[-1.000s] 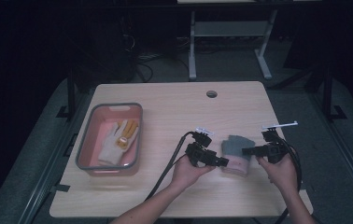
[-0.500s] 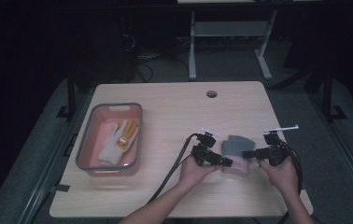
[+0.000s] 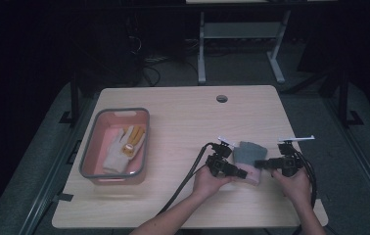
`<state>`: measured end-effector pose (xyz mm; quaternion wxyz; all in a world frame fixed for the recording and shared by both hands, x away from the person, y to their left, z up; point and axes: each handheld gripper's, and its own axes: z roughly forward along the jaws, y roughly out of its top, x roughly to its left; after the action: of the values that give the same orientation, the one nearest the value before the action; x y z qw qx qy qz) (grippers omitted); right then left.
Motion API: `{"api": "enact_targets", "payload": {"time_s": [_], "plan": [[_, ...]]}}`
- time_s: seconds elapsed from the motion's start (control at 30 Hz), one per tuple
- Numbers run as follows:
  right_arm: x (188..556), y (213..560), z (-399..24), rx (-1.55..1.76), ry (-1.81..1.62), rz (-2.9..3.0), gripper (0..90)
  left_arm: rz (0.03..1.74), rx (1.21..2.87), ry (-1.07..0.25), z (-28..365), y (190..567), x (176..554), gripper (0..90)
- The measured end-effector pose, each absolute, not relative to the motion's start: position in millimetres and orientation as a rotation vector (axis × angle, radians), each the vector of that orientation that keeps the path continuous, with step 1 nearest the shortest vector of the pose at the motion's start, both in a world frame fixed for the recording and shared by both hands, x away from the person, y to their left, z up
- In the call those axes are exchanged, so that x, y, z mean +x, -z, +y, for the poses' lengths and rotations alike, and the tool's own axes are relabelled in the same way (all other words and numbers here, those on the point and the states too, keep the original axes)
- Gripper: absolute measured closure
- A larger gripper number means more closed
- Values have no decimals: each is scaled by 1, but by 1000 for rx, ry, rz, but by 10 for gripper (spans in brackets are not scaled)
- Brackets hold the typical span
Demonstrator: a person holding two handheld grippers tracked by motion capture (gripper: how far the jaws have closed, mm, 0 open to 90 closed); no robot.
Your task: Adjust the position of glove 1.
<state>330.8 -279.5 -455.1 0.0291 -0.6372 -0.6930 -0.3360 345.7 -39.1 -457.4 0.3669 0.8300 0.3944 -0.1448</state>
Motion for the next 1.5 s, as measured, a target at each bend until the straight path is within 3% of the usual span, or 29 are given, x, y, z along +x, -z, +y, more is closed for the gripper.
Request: {"api": "enact_targets", "payload": {"time_s": [0.53,1.0,1.5], "plan": [[329,462,-279,-1977,1082,-2066,586,1049,2151,378,-40,460,347,412],[328,469,-280,-1944,1152,-1953,764,1064,2099,465,-37,464,354,583],[329,458,-273,-1906,1161,-1988,785,1036,2091,441,-28,455,354,610]]}}
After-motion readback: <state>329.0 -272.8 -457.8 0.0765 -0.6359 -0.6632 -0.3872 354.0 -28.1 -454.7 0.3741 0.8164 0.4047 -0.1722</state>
